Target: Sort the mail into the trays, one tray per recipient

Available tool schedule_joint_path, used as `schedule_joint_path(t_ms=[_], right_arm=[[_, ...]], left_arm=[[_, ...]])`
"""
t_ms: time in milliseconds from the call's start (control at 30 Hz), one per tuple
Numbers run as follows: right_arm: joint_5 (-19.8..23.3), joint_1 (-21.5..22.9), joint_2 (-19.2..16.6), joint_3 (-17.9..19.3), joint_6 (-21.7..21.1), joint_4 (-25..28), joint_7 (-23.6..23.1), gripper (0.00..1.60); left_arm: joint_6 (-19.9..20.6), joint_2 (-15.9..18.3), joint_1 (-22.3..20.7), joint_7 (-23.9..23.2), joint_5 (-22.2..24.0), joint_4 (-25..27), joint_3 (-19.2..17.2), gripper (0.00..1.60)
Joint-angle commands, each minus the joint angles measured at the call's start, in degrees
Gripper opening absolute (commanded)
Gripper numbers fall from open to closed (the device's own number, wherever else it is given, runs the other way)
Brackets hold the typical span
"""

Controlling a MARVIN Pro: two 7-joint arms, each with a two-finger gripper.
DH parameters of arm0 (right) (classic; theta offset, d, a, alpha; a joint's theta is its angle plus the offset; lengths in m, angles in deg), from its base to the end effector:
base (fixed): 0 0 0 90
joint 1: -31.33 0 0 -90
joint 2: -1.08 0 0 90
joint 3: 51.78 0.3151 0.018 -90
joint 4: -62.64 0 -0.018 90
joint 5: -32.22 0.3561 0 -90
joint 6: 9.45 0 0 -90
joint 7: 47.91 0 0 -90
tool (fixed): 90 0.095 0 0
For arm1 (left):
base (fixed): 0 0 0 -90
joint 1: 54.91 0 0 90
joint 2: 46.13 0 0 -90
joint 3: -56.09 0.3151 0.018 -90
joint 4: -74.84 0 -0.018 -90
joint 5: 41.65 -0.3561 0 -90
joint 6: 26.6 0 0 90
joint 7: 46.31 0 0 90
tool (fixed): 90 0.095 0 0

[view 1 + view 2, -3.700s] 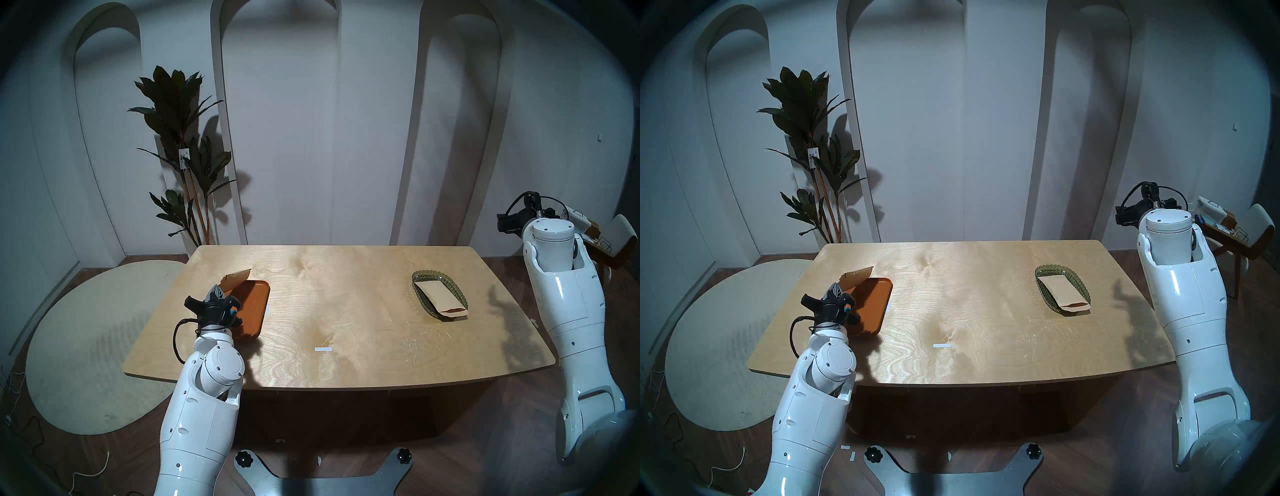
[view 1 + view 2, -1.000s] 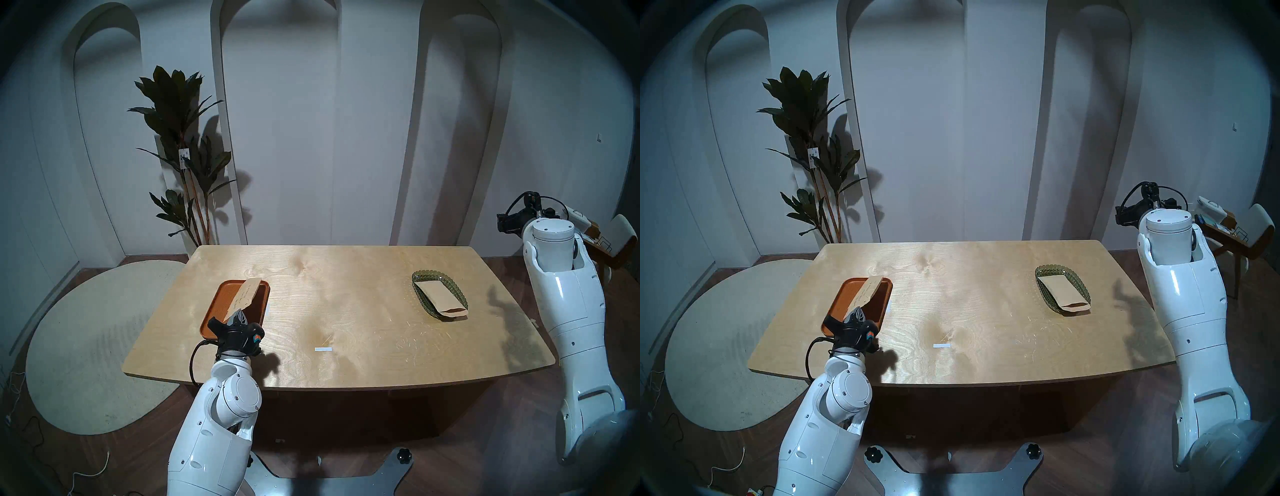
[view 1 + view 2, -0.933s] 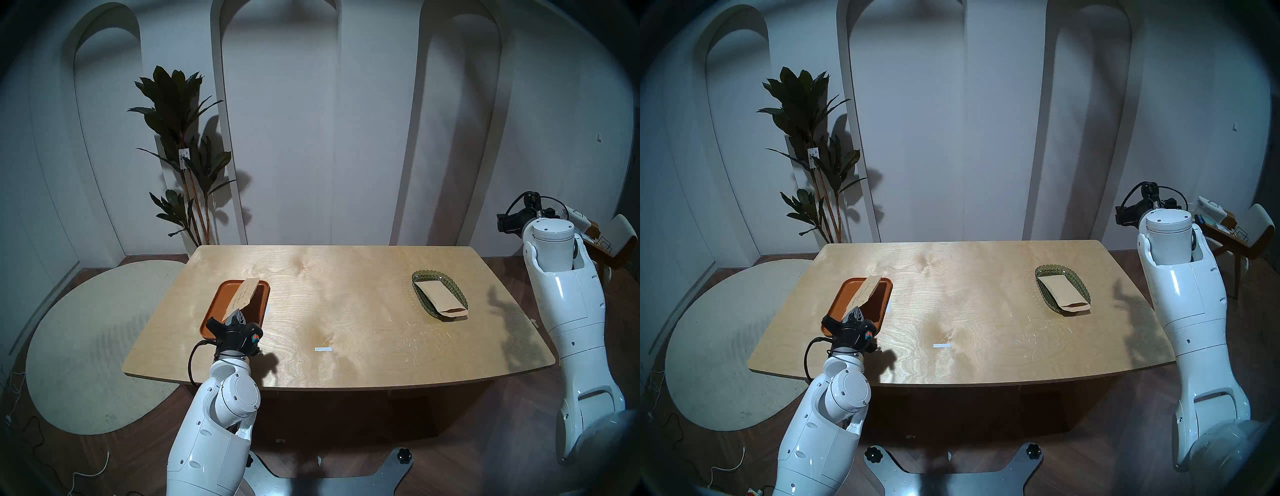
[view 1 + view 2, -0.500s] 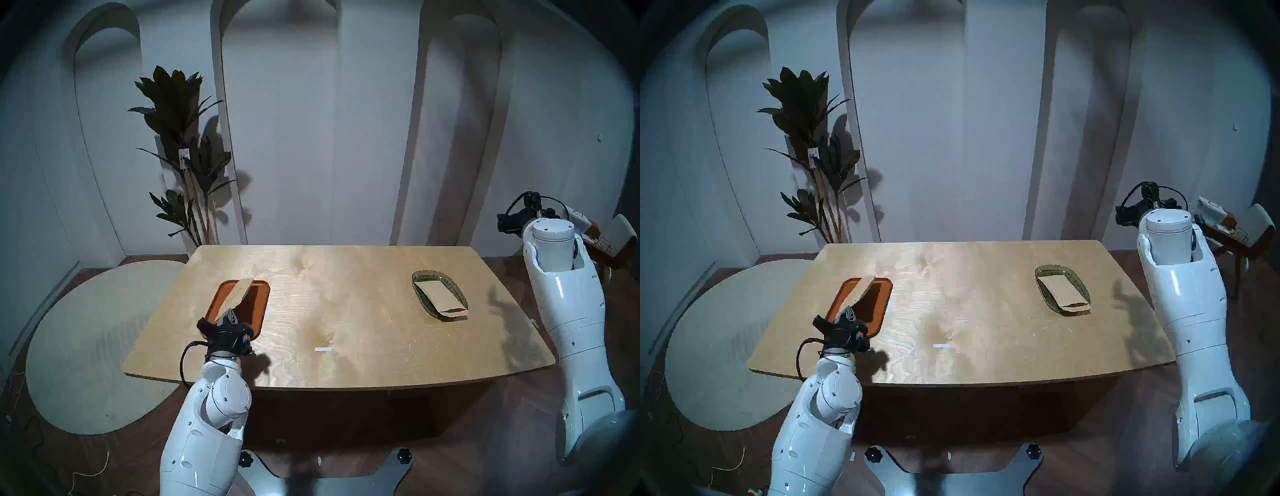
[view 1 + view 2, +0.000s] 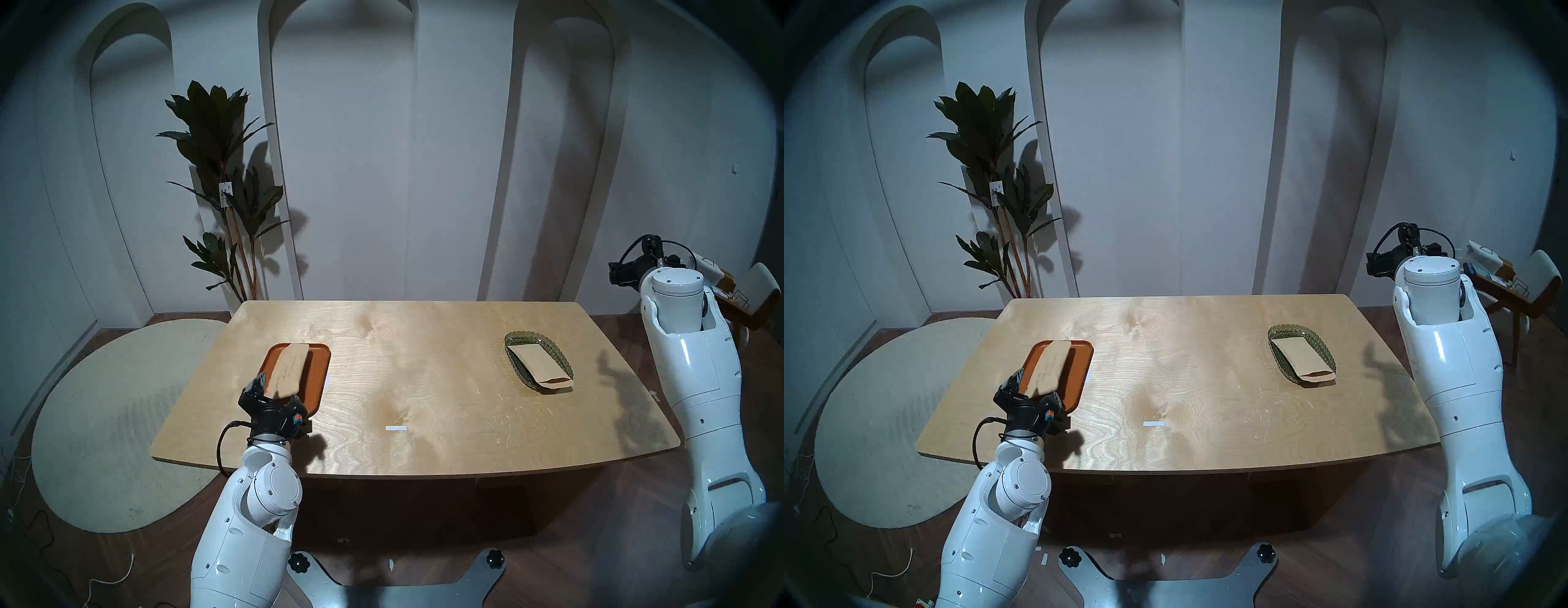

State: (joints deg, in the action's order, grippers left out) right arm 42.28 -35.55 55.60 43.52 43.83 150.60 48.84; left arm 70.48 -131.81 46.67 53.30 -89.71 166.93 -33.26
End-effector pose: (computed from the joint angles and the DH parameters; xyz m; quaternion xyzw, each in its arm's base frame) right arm 0.5292 -0.2701 -0.1067 0.7503 -0.0264 0.6033 0.2689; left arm 0.3956 0.0374 -0.3982 -0.6901 0.2767 -0.5638 0.3597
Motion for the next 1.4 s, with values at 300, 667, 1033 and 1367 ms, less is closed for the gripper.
schedule_joint_path(t_ms=[300,667,1033,1367], right_arm=[[0.0,0.8,-0.1,0.1,0.2,1.1,-0.1,1.60],[0.0,0.8,-0.1,0.1,0.3,0.9,0.0,1.60],[0.0,0.8,-0.1,0.1,0.3,0.7,0.0,1.60],[0.0,0.9,-0.1,0.1,0.3,0.8,0.0,1.60]], left_arm=[[0.3,-0.3,2.3,-9.3,6.1,9.5,-0.3,1.60],[2.2,-3.1,5.1,-20.2,16.7,17.7,-0.3,1.60],[4.3,-6.7,2.2,-24.1,31.8,25.8,-4.4,1.60],[13.2,-8.0,-1.0,-22.7,45.0,33.1,-13.5,1.60]])
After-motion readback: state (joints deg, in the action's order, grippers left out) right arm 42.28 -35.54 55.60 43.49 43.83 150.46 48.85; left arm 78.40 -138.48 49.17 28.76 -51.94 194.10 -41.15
